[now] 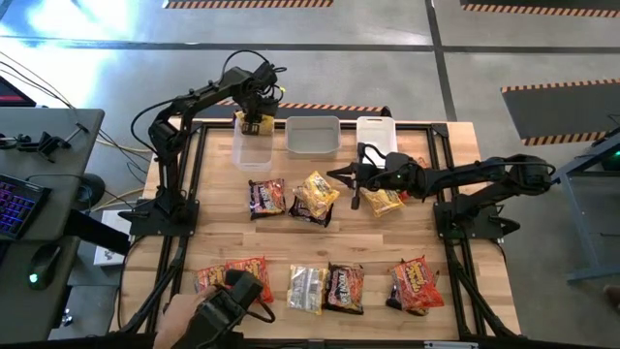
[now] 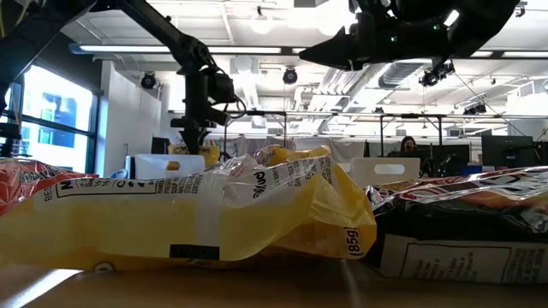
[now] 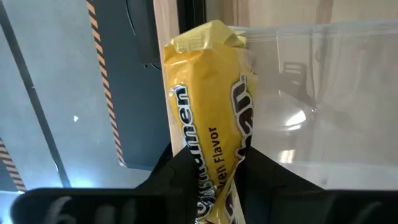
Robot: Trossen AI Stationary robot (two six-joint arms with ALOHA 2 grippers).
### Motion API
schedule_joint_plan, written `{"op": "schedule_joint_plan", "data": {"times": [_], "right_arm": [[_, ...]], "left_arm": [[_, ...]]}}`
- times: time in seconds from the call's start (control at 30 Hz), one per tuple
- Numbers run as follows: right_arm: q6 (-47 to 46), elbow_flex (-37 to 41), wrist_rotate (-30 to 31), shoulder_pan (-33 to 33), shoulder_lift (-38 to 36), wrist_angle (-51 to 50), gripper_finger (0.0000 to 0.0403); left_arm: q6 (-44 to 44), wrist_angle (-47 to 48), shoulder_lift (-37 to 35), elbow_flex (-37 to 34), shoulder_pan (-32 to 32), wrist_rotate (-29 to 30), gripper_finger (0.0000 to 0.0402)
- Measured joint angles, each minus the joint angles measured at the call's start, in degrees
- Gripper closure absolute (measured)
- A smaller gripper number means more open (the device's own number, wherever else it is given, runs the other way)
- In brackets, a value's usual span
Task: Sort Maruchan noodles
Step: Put the yellow noodle pack into the transparent bin
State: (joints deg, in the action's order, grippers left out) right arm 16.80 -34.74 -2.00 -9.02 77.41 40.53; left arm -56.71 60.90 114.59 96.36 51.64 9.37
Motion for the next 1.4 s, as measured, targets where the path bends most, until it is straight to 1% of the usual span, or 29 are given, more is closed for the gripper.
{"op": "schedule_joint_plan", "data": {"times": [0.2,0.53,0.8,1.1,1.33,1.4], "right_arm": [[0.0,0.0,-0.1,0.0,0.0,0.0,0.0403],[0.0,0.0,-0.2,0.0,0.0,0.0,0.0403],[0.0,0.0,-0.4,0.0,0.0,-0.5,0.0403],[0.0,0.0,-0.4,0.0,0.0,-0.5,0.0403],[-0.2,0.0,-0.4,0.0,0.0,-0.6,0.0403],[-0.2,0.0,-0.4,0.0,0.0,-0.6,0.0403]], "left_arm": [[1.1,0.6,-0.2,0.0,-0.6,3.3,0.0294],[4.2,0.8,-0.2,0.0,-2.4,3.4,0.0261],[3.6,1.5,-0.2,0.1,-2.4,3.5,0.0263],[3.7,0.0,-0.2,0.1,-1.7,7.9,0.0262],[4.2,-1.3,-4.1,0.1,-1.5,8.1,0.0259],[5.1,-1.3,-5.7,0.1,-1.3,6.9,0.0259]]}}
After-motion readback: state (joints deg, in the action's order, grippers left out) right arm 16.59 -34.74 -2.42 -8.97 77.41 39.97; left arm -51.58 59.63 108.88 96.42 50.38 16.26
